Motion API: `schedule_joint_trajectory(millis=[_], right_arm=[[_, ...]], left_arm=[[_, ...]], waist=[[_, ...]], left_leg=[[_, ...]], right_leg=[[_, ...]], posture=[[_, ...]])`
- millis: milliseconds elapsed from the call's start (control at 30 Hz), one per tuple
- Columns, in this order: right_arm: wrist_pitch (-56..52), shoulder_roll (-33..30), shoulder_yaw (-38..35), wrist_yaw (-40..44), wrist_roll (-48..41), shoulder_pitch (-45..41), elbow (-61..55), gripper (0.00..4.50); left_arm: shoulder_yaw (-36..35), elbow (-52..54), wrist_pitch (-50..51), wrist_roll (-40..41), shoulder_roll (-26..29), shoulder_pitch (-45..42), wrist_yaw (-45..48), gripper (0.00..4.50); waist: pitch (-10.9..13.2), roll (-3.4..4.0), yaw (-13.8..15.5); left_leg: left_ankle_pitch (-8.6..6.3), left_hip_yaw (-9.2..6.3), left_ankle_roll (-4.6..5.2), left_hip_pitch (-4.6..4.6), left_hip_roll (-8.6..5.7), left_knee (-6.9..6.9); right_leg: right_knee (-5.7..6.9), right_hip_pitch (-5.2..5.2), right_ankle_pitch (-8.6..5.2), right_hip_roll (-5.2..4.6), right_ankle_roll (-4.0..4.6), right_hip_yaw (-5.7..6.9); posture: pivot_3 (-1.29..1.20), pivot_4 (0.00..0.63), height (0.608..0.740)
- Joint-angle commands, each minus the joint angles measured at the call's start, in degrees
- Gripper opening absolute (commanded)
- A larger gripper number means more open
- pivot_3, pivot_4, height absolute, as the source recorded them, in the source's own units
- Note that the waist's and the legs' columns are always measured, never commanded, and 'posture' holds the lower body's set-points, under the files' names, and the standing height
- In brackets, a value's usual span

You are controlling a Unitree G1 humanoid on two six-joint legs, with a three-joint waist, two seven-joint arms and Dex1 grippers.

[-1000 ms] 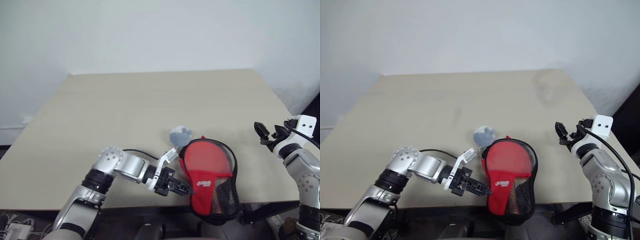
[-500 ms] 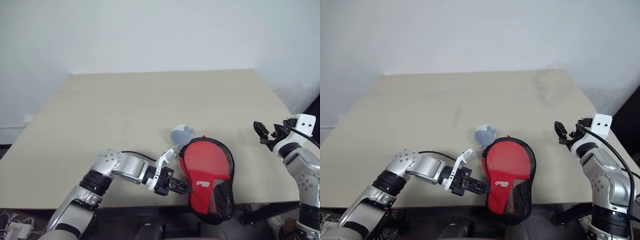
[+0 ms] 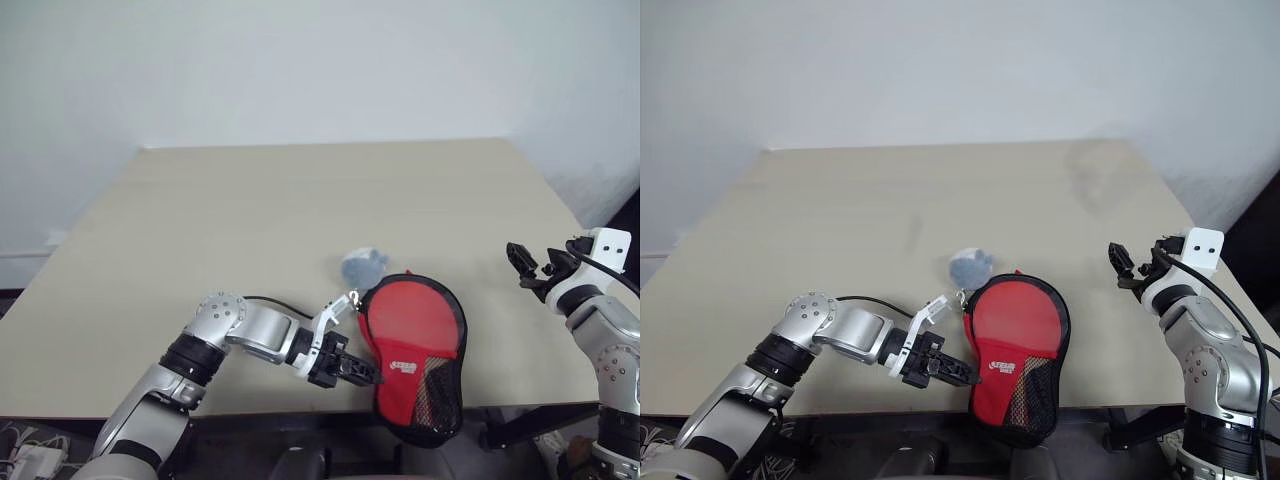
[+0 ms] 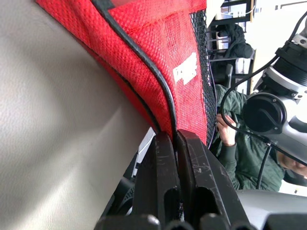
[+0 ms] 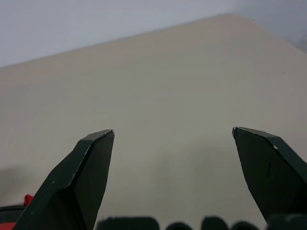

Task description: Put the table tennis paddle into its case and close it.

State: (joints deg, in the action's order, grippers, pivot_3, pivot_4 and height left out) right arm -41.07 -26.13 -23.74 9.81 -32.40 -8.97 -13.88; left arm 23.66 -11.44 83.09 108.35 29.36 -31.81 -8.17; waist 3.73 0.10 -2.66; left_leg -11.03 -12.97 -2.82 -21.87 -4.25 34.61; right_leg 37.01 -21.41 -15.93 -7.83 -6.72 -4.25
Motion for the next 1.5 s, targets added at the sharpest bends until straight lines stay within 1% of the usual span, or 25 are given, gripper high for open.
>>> schedule_joint_trajectory(millis=[33,233,333,433,467,533,733,833,1033,1067,1167,1267,1333,1400,1433,1500], right_arm=[[0.6,-0.5,-0.4,0.2,0.2,-1.7,-1.1,4.30],[0.6,-0.9,-0.1,0.8,0.3,-1.9,-0.9,4.30],[0.6,-1.1,-0.2,1.1,0.6,-2.5,-0.4,4.30],[0.6,-1.1,0.1,1.3,0.8,-2.9,-0.2,4.30],[0.6,-1.1,0.2,1.4,0.9,-2.9,-0.2,4.30],[0.5,-1.2,0.3,1.7,1.1,-3.0,-0.2,4.30],[0.3,-1.0,0.3,1.9,1.2,-2.7,-0.6,4.30],[0.4,-0.9,0.4,1.9,1.4,-2.5,-0.7,4.30],[0.2,-0.8,0.0,2.1,0.8,-2.5,-1.1,4.30],[0.0,-0.7,-0.1,2.5,0.2,-2.5,-1.2,4.30],[0.5,-0.8,-0.3,4.7,-1.4,-2.5,-1.8,4.30],[0.8,-0.6,0.7,5.5,-1.3,-3.1,-1.6,4.30],[0.9,-0.4,1.2,5.6,-0.9,-3.7,-1.0,4.30],[1.2,-0.2,2.0,5.7,-0.4,-4.7,-0.1,4.30],[1.4,-0.2,2.4,5.7,-0.2,-5.0,0.3,4.30],[1.8,-0.2,3.0,5.9,0.3,-5.8,1.1,4.30]], left_arm=[[-2.9,2.7,-0.6,-3.7,-0.1,-1.2,2.8,0.03],[-4.4,2.7,-0.2,-8.9,-1.0,-1.8,6.1,0.03],[-5.0,2.7,0.7,-13.2,-1.6,-2.7,8.5,0.03],[-5.9,4.1,1.8,-15.4,-2.3,-2.0,11.4,0.63],[-6.3,3.7,2.2,-15.7,-2.6,-1.8,11.5,0.91],[-7.0,1.5,3.4,-16.7,-3.3,-2.3,11.3,1.63],[-9.7,1.8,6.3,-20.7,-4.3,-2.6,14.4,1.63],[-10.5,4.6,6.8,-23.5,-4.0,-2.5,17.7,2.24],[-13.0,6.2,8.2,-27.5,-3.8,-3.1,22.7,4.28],[-12.8,8.7,7.4,-29.1,-2.4,-3.0,25.3,4.47],[-7.9,19.5,-2.3,-39.7,5.0,-1.7,37.7,4.47],[-8.2,25.9,-15.9,-47.4,9.5,0.3,51.6,4.47],[-8.3,25.6,-24.7,-53.4,8.8,1.3,55.1,4.47],[-4.8,24.9,-37.8,-64.3,6.5,3.1,56.0,4.47],[-3.1,24.7,-43.0,-68.5,5.4,4.0,57.2,4.47],[-0.6,22.9,-48.8,-74.0,2.9,5.0,58.5,4.47]], waist=[[0.0,0.00,0.0],[0.0,0.00,0.0],[0.0,-0.01,0.0],[0.0,0.00,0.0],[0.0,0.00,0.0],[0.0,-0.01,0.0],[0.0,-0.01,0.0],[0.0,-0.01,0.0],[0.0,-0.01,0.0],[0.0,-0.01,0.0],[0.0,-0.02,-0.2],[0.0,0.03,0.0],[0.0,0.03,0.1],[0.0,0.04,0.2],[0.0,0.02,0.2],[0.0,0.01,0.2]], left_leg=[[0.00,0.00,0.00,0.00,0.00,0.00],[0.00,0.01,0.00,0.00,0.00,0.00],[0.00,0.02,0.00,0.00,0.00,0.00],[0.00,0.04,0.00,-0.01,0.00,0.00],[0.00,0.03,0.00,-0.01,0.00,0.00],[0.00,0.02,0.00,-0.02,0.00,0.00],[0.00,0.01,0.00,-0.02,0.00,0.00],[0.00,0.01,0.00,-0.03,0.00,0.00],[0.00,0.02,0.00,-0.03,0.00,0.00],[0.00,0.02,0.00,-0.03,0.00,0.00],[-0.01,0.09,-0.01,-0.07,0.05,-0.04],[-0.01,0.25,-0.01,-0.02,0.08,-0.12],[-0.01,0.32,-0.01,-0.02,0.10,-0.13],[-0.02,0.31,0.01,-0.02,0.10,-0.13],[-0.03,0.33,0.02,-0.01,0.11,-0.12],[-0.04,0.39,0.06,-0.03,0.11,-0.12]], right_leg=[[0.00,0.00,0.00,0.00,0.00,0.00],[0.00,0.00,0.00,0.00,0.00,0.00],[0.00,0.00,0.00,0.00,0.00,0.01],[0.00,0.00,0.00,0.00,0.00,0.00],[0.00,-0.01,0.00,0.00,0.00,0.01],[-0.01,0.00,0.00,0.00,0.00,0.01],[-0.01,-0.02,0.00,0.00,-0.01,0.01],[-0.01,-0.02,0.00,0.00,-0.01,0.01],[-0.01,-0.02,0.00,0.00,-0.01,0.01],[-0.01,-0.03,0.00,0.00,-0.01,0.01],[0.00,-0.11,0.01,0.02,0.01,0.01],[-0.04,-0.11,0.03,0.01,0.05,-0.08],[-0.12,-0.08,0.04,0.01,0.10,-0.12],[-0.20,-0.03,0.04,0.00,0.11,-0.12],[-0.24,-0.02,0.05,0.00,0.10,-0.13],[-0.26,-0.04,0.09,0.00,0.06,-0.19]], posture=[[0.00,0.000,0.740],[0.00,0.000,0.740],[0.00,0.000,0.740],[0.00,0.000,0.740],[0.00,0.000,0.740],[0.00,0.000,0.740],[0.00,0.000,0.740],[0.00,0.000,0.740],[0.00,0.000,0.740],[0.00,0.000,0.740],[0.00,0.000,0.740],[0.00,0.000,0.740],[0.00,0.000,0.740],[0.00,0.000,0.740],[0.00,0.000,0.740],[0.00,0.000,0.740]])
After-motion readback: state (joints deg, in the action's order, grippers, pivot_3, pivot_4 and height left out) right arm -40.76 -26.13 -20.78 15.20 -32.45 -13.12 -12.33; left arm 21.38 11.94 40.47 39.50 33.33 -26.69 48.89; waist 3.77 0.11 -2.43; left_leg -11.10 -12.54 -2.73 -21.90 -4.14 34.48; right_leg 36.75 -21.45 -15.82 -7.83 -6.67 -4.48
